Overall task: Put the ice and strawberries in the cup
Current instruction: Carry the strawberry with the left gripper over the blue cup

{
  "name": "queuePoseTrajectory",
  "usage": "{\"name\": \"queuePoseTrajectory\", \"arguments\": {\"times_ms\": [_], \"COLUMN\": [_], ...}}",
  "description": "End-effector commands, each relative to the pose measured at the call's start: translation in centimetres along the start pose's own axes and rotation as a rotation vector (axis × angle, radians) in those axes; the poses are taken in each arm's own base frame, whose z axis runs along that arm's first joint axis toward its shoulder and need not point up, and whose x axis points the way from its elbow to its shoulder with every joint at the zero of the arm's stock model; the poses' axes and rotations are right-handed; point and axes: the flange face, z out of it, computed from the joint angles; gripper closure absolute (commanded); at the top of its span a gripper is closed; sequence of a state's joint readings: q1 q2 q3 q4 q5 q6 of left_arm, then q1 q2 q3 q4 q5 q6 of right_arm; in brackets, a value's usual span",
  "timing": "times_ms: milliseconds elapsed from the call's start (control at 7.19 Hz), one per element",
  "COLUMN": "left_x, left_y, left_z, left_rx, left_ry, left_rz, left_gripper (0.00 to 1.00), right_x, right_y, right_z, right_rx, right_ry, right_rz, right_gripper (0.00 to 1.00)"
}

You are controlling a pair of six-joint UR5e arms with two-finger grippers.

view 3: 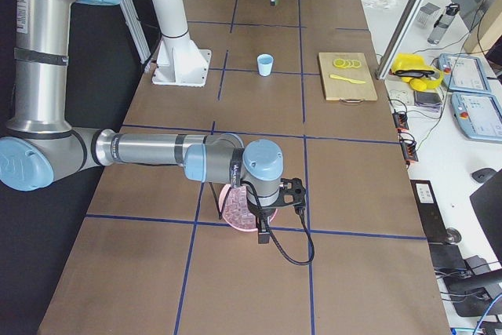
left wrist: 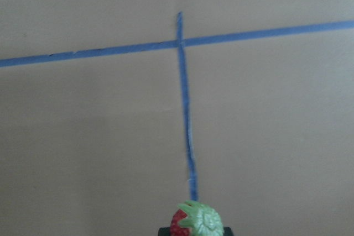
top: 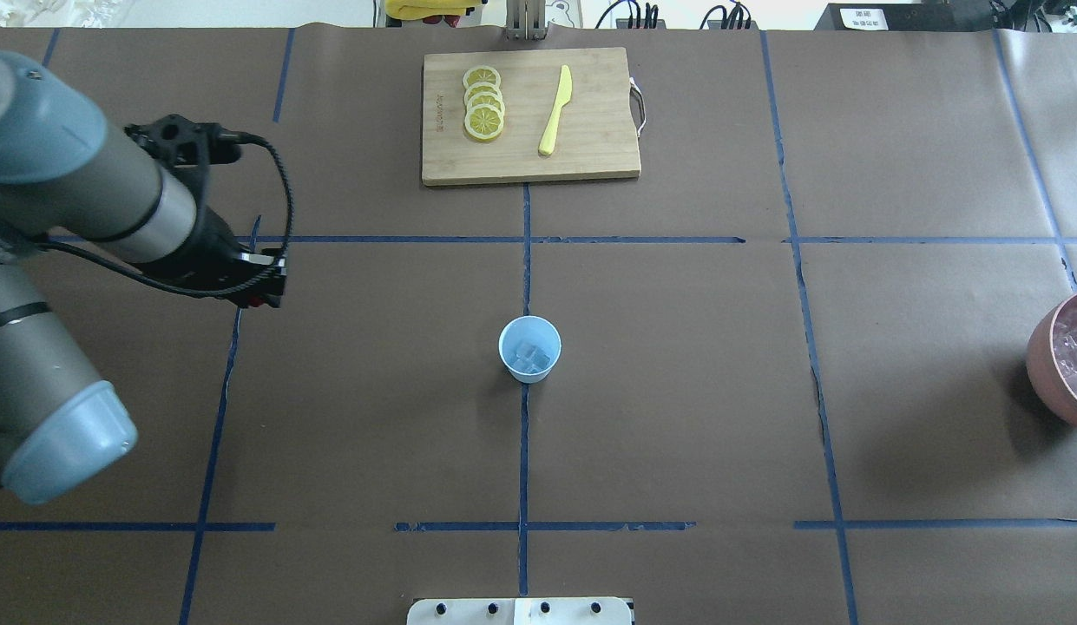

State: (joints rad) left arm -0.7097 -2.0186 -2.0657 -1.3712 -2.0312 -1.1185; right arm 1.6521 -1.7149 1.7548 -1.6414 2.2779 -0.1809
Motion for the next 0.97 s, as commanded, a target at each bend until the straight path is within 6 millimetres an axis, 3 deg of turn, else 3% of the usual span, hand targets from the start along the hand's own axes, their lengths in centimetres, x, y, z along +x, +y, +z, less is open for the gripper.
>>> {"name": "queuePoseTrajectory", "arguments": {"times_ms": [0, 278, 417, 556, 835], "left_x": [13.1, 20.3, 22.4, 22.9, 23.5], "left_y": [2.0, 1.4, 1.1, 1.3, 2.0], "left_z": [1.7, 3.3, 4.8, 7.1, 7.9], "left_rx": [0.001, 0.005, 0.004, 0.011, 0.01], "left_ry": [0.023, 0.015, 0.012, 0.023, 0.026], "left_rz": [-0.118, -0.172, -0.177, -0.174, -0.162], "left_gripper": [1.0, 0.99, 0.97, 0.94, 0.87], "right_x": [0.1, 0.1, 0.1, 0.1, 0.1], "right_y": [0.1, 0.1, 0.0, 0.0, 0.0], "right_z": [0.1, 0.1, 0.1, 0.1, 0.1], "right_rx": [-0.003, -0.003, -0.001, -0.001, -0.003], "right_ry": [0.001, 0.001, 0.001, 0.001, 0.003], "right_rz": [0.0, 0.0, -0.001, -0.001, -0.001], "right_gripper": [0.0, 0.0, 0.0, 0.0, 0.0]}}
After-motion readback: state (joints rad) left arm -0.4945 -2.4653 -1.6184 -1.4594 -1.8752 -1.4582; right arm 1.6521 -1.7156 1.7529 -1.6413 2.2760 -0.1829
